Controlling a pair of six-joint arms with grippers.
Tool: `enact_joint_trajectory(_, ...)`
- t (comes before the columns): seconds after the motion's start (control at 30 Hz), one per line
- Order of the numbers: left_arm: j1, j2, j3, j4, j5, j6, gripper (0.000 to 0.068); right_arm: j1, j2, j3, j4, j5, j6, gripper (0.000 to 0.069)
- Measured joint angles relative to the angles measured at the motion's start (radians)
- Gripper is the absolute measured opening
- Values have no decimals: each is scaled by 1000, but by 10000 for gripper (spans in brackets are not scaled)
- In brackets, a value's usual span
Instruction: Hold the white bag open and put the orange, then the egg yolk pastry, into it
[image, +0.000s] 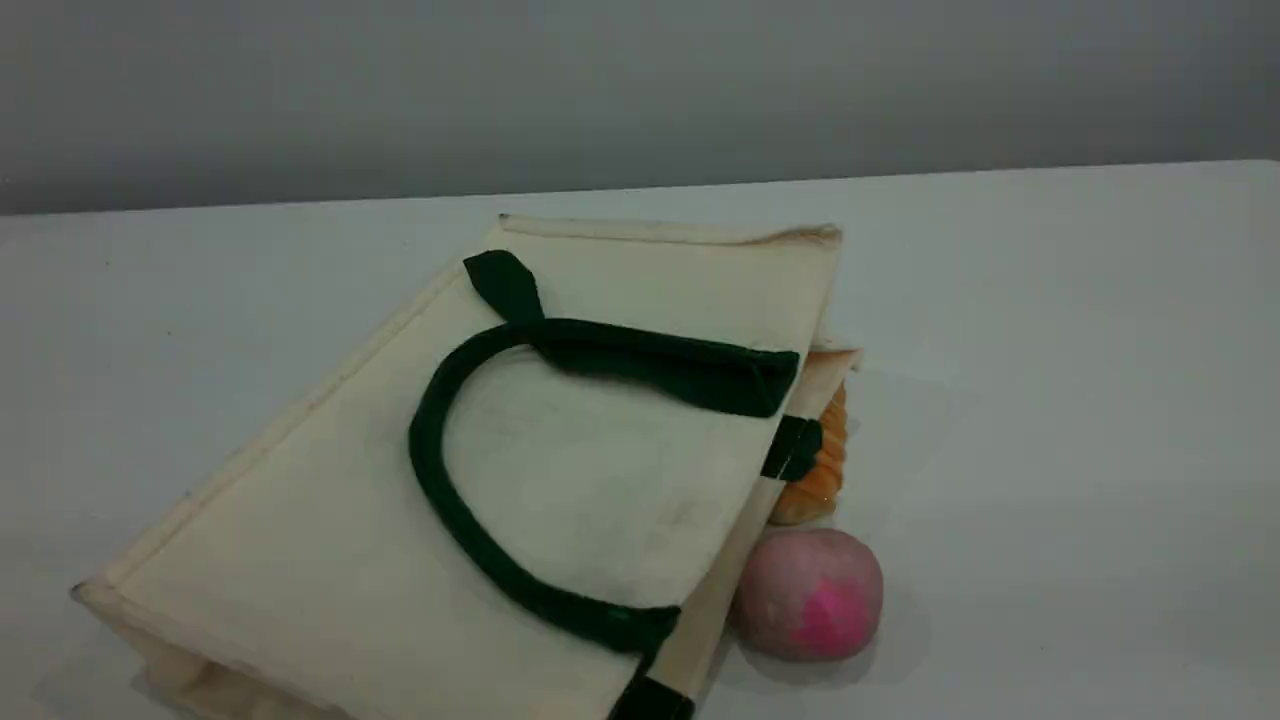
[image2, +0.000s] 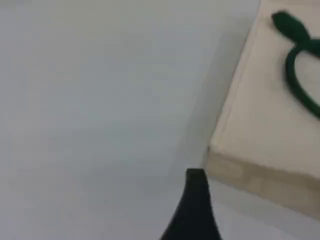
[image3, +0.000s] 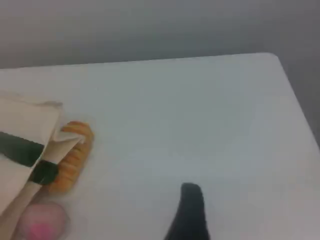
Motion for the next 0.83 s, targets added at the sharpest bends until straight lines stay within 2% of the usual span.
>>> enact_joint_trajectory(0.83, 0, -25, -1, 0, -2, 0, 547, 0, 1, 1, 3, -2, 0, 554)
